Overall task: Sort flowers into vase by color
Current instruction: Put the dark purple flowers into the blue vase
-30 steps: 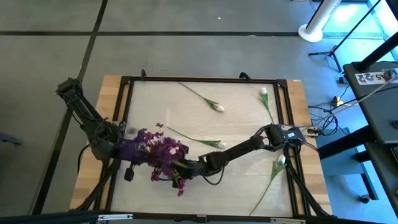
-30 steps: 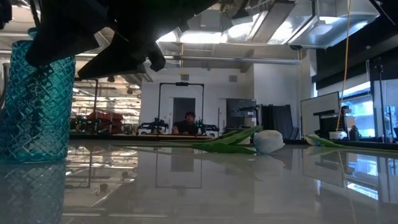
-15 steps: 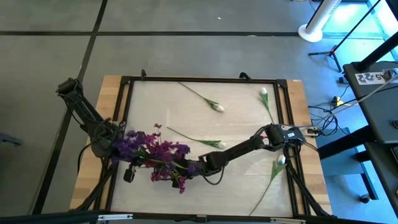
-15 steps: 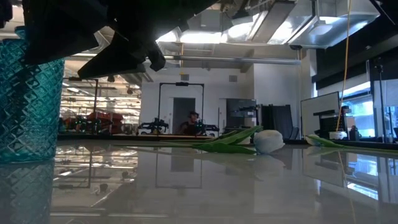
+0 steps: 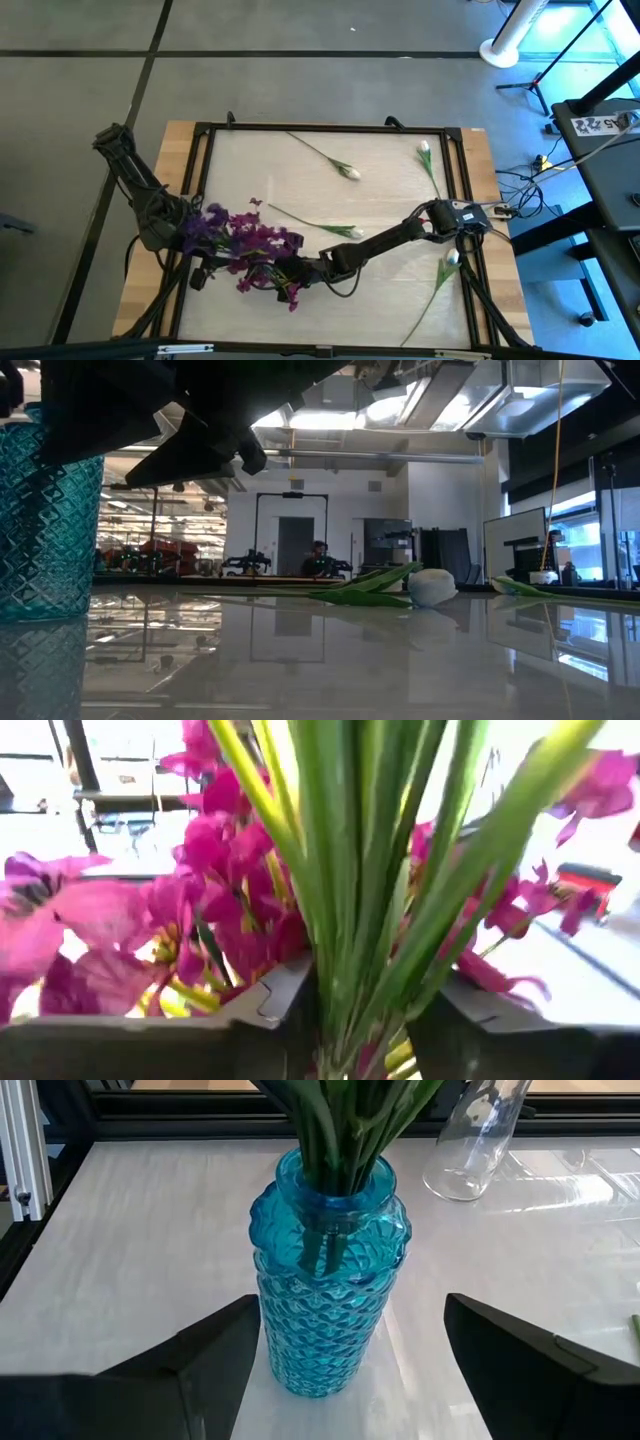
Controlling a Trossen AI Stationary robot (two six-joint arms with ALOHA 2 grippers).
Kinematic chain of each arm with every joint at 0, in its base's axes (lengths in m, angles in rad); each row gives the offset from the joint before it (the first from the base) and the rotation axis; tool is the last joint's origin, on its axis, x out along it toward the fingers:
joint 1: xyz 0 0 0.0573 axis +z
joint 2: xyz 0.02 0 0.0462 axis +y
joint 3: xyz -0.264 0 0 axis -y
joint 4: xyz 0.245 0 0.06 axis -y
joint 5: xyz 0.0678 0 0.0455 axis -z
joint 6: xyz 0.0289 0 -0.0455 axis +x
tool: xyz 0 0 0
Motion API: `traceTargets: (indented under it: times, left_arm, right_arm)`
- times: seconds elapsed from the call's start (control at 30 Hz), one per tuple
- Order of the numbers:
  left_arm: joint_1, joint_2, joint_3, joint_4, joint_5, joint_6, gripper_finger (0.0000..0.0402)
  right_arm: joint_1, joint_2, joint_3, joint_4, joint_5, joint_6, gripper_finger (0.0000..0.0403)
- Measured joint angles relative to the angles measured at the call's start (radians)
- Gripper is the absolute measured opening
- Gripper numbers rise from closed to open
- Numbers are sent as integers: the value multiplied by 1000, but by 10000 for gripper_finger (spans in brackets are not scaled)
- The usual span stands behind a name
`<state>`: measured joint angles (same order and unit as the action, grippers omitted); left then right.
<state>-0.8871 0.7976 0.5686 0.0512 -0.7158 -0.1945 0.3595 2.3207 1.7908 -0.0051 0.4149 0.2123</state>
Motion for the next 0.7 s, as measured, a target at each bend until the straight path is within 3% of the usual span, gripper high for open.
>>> traceTargets:
  times: [0.2, 0.5, 0.7]
  left_arm:
    - [-14, -1, 11, -85, 0, -92, 147]
    - [-46, -43, 11, -97, 0, -112, 105]
    - [-48, -88, 11, -178, -5, -135, 99]
  right_arm:
    - [0, 0, 0, -4, -1, 0, 317]
    - [0, -1, 0, -6, -16, 0, 317]
    - [0, -1, 0, -15, -23, 0, 317]
